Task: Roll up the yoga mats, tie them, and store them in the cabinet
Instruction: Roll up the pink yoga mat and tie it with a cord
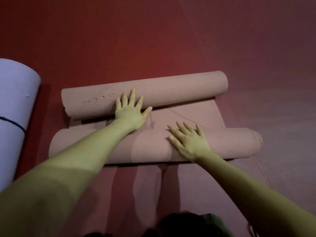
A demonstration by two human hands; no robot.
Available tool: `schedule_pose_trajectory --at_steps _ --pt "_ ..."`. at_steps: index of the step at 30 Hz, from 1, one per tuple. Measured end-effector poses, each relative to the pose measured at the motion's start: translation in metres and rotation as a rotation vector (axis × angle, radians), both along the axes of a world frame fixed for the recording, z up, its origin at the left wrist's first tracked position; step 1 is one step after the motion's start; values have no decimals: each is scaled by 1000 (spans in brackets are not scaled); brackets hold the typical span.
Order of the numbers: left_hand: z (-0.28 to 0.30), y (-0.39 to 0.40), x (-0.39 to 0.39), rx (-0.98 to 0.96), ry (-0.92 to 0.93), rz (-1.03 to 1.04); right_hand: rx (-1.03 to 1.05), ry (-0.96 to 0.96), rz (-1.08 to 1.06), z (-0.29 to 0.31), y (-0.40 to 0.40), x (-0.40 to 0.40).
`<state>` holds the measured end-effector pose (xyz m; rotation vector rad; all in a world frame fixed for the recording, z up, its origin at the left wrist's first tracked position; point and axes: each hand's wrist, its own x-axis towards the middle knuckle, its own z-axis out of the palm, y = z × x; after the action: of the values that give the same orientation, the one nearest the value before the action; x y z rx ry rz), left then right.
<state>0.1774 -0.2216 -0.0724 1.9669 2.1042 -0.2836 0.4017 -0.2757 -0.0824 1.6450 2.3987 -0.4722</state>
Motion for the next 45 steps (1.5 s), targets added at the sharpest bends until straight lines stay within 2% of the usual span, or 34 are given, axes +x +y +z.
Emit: schedule_pose_trajectory --at_steps 15,19,21,27,32,37,41,43,45 --pt "-6 43 -8 135 8 28 51 66 -78 -12 123 -25" --pt "-5 24 4 248 -1 -72 62 103 -80 -15 138 -25" --pt "-7 7 14 206 -33 -133 70 137 -97 -16 143 -25" --pt "-17 6 18 93 -20 -138 145 218 -107 -12 133 -26" --pt "-17 31 14 47 -83 -102 276 115 -78 -10 93 -19" --pt "-19 39 12 57 -85 -83 382 121 -115 -18 75 -16" --pt "-15 38 5 189 -118 -149 241 59 -91 -9 91 -16" --pt "-13 29 -6 304 -150 -313 198 80 -70 -4 102 -14" --pt "-19 20 -22 408 -91 -441 180 101 -10 0 106 -9"
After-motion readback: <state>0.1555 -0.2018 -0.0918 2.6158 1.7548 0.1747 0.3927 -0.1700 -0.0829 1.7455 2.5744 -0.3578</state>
